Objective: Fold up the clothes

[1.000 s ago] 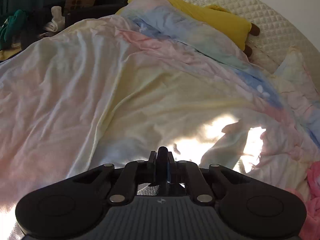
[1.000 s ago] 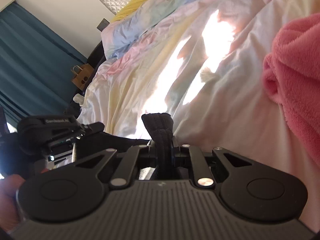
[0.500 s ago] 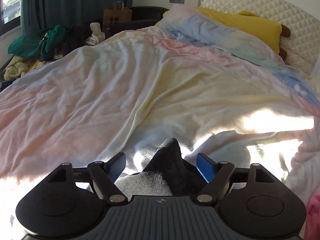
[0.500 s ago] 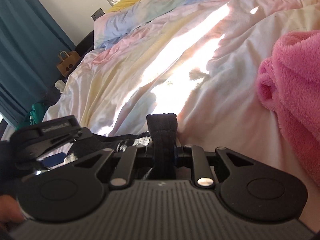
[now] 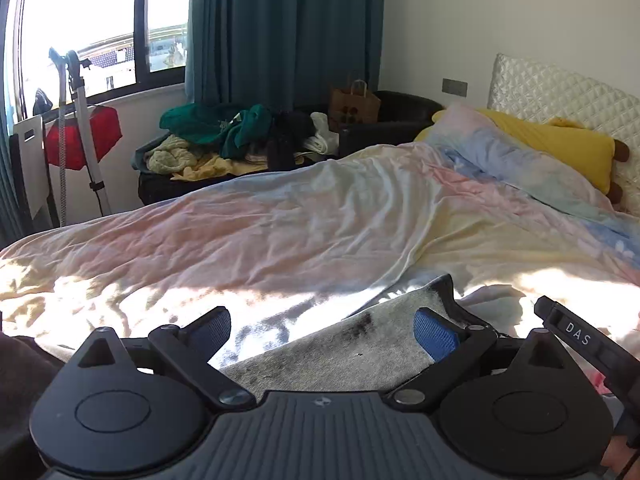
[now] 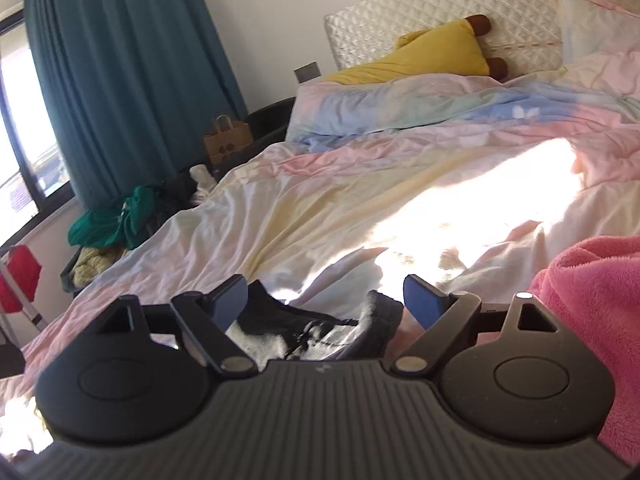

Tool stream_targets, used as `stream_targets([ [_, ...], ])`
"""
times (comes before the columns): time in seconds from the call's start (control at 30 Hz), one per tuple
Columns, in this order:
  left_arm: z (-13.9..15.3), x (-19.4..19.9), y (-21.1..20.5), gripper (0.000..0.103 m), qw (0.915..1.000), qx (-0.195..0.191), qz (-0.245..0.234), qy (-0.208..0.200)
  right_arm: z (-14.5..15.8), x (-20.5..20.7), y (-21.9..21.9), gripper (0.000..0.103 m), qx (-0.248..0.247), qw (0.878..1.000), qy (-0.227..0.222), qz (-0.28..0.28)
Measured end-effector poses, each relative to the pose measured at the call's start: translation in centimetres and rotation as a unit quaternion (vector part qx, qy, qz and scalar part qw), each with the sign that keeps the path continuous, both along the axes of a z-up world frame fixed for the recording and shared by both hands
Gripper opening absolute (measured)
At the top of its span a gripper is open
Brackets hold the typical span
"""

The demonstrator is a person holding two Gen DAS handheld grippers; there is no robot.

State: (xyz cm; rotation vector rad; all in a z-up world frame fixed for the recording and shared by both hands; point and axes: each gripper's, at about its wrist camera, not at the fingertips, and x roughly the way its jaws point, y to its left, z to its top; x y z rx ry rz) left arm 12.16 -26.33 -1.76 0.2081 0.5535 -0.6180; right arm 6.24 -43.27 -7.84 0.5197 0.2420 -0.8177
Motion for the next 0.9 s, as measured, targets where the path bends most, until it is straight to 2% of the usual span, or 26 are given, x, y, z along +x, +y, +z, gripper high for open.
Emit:
stream_targets([
  [0.13,1.8,-3.8,6.7,0.102,0.9988,-0.004,0.028,-0.040,2.5,-0.3,3.5,0.086,-0.029,0.994,-0.013,0.102],
  [0.33,2.5,-8.6,14.9,0.103,0.9939,0.002,0.075,-0.081,4.4,-1.5,8.3,0.086,-0.039,0.974,-0.052,0.219],
  [0.5,1.1,-10.7,20.2,0.103,0.9886,0.010,0.126,-0.083,5.0,-1.7,11.8,0.086,-0.065,0.959,-0.056,0.271],
  [0.7,-1.8,-11.5,24.1,0.103,0.9842,-0.020,0.166,-0.059,4.4,-1.0,14.8,0.086,-0.075,0.947,-0.050,0.309],
  [0.83,-2.4,-11.9,25.3,0.103,0.9825,-0.044,0.178,-0.032,3.9,-0.4,15.9,0.086,-0.087,0.943,-0.047,0.318],
  [0.9,-2.0,-12.0,25.4,0.103,0.9830,-0.038,0.175,-0.040,3.5,0.2,16.2,0.086,-0.086,0.941,-0.044,0.324],
])
